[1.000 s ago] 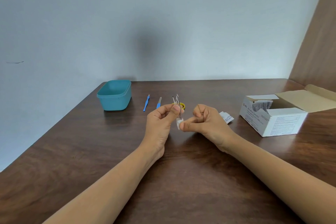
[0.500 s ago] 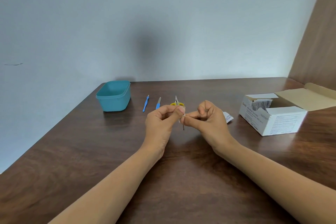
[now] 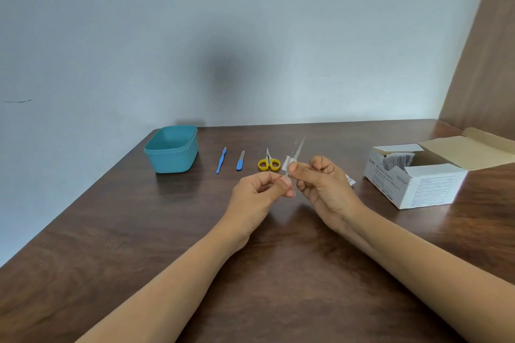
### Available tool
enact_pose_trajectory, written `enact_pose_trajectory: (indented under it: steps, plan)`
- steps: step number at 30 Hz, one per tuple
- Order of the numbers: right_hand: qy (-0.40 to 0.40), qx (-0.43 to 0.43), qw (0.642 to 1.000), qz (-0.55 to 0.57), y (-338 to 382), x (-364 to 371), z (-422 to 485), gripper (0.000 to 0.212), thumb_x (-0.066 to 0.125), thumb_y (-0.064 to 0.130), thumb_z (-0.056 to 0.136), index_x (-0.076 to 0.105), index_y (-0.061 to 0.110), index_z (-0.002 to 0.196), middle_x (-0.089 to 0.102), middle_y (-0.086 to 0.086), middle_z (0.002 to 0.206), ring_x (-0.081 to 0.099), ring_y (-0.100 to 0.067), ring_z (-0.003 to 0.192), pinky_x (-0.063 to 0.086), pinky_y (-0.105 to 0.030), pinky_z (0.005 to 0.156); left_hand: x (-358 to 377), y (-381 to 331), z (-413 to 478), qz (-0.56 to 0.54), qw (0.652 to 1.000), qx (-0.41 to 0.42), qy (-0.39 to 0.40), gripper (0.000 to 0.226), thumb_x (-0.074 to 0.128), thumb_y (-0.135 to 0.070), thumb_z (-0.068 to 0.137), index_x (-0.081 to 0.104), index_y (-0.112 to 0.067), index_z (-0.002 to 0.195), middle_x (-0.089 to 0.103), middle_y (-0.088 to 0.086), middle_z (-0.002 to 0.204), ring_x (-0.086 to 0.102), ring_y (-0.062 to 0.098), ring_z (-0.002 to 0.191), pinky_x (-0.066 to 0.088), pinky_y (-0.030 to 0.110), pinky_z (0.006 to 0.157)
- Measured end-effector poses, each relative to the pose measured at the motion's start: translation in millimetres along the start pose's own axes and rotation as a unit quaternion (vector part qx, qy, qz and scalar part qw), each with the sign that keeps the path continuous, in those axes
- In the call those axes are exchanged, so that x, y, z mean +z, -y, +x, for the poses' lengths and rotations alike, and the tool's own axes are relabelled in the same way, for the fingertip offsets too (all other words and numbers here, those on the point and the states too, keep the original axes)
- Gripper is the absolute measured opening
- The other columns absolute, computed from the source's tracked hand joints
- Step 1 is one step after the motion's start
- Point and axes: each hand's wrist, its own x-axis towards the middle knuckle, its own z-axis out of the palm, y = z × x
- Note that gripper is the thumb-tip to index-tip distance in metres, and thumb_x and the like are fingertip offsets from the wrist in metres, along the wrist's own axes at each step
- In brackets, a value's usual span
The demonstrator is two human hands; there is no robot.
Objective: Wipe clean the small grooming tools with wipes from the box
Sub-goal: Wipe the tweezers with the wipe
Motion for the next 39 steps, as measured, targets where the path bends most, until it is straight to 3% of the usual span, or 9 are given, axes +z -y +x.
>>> enact_pose_trajectory:
  steps: [5,10,17,21,24,27,29,39]
  plan:
    - [-0.016,0.024,0.995,0.090,-1,-3,4,0.036,0.069,0.002,0.064,0.039,0.021,0.068,0.069,-0.002,0.067,0.059,-0.008,0.060,0.048,-0.015,0.053,-2,-5,-1,-0.027,0.999,-0.001,0.032,0.014,0.061,-0.021,0.091,0.070,-0.014,0.083,0.070,-0.004,0.073,0.057,-0.005,0.069,0.042,0.005,0.064]
    - [-0.012,0.024,0.991,0.128,6,-5,9,0.031,0.065,-0.001,0.067,0.041,0.019,0.068,0.067,-0.001,0.066,0.061,-0.006,0.058,0.050,-0.015,0.054,-1,-8,-3,-0.030,0.998,0.007,0.056,0.014,0.059,-0.016,0.091,0.069,-0.010,0.082,0.069,-0.003,0.072,0.056,-0.009,0.061,0.040,0.004,0.058]
    - [-0.058,-0.002,0.987,0.148,16,-12,19,0.029,0.065,0.000,0.075,0.043,0.016,0.068,0.060,0.000,0.062,0.060,-0.004,0.053,0.047,-0.012,0.051,-3,-5,-1,-0.024,0.997,0.006,0.067,0.013,0.062,-0.018,0.089,0.071,-0.010,0.082,0.071,-0.002,0.073,0.061,0.000,0.071,0.044,0.008,0.066]
    - [-0.111,-0.029,0.981,0.157,16,-15,19,0.033,0.068,0.002,0.078,0.041,0.020,0.070,0.069,0.000,0.063,0.067,-0.003,0.061,0.046,-0.011,0.049,-2,-1,-2,0.037,0.998,0.045,0.012,0.015,0.065,-0.020,0.089,0.072,-0.011,0.080,0.072,-0.003,0.071,0.061,0.000,0.069,0.046,0.012,0.074]
    - [-0.150,-0.039,0.980,0.127,17,-15,15,0.040,0.069,0.001,0.079,0.036,0.021,0.068,0.069,0.001,0.060,0.070,-0.006,0.065,0.042,-0.011,0.046,-2,1,-4,0.171,0.974,0.118,-0.089,0.017,0.067,-0.026,0.087,0.072,-0.016,0.074,0.066,-0.011,0.061,0.052,-0.001,0.054,0.037,0.010,0.056]
    - [-0.135,-0.016,0.988,0.070,9,-8,8,0.042,0.068,-0.001,0.079,0.035,0.021,0.068,0.070,-0.002,0.061,0.071,-0.008,0.065,0.042,-0.011,0.045,-4,4,-1,0.192,0.959,0.132,-0.160,0.022,0.065,-0.039,0.083,0.067,-0.021,0.070,0.068,-0.011,0.065,0.055,0.003,0.054,0.044,0.022,0.057]
    - [-0.115,-0.002,0.993,0.039,2,-4,4,0.042,0.068,-0.001,0.079,0.034,0.021,0.069,0.071,-0.003,0.064,0.071,-0.009,0.065,0.042,-0.011,0.045,-6,5,-1,0.203,0.955,0.129,-0.177,0.024,0.060,-0.043,0.081,0.066,-0.022,0.069,0.067,-0.012,0.064,0.054,0.002,0.054,0.048,0.029,0.060]
    - [-0.091,0.024,0.996,-0.007,0,0,-4,0.041,0.070,0.000,0.077,0.035,0.020,0.070,0.072,-0.005,0.067,0.072,-0.012,0.070,0.046,-0.013,0.048,-4,-2,-5,0.270,0.935,0.142,-0.183,0.021,0.065,-0.034,0.085,0.061,-0.023,0.068,0.058,-0.014,0.057,0.051,0.002,0.056,0.051,0.033,0.063]
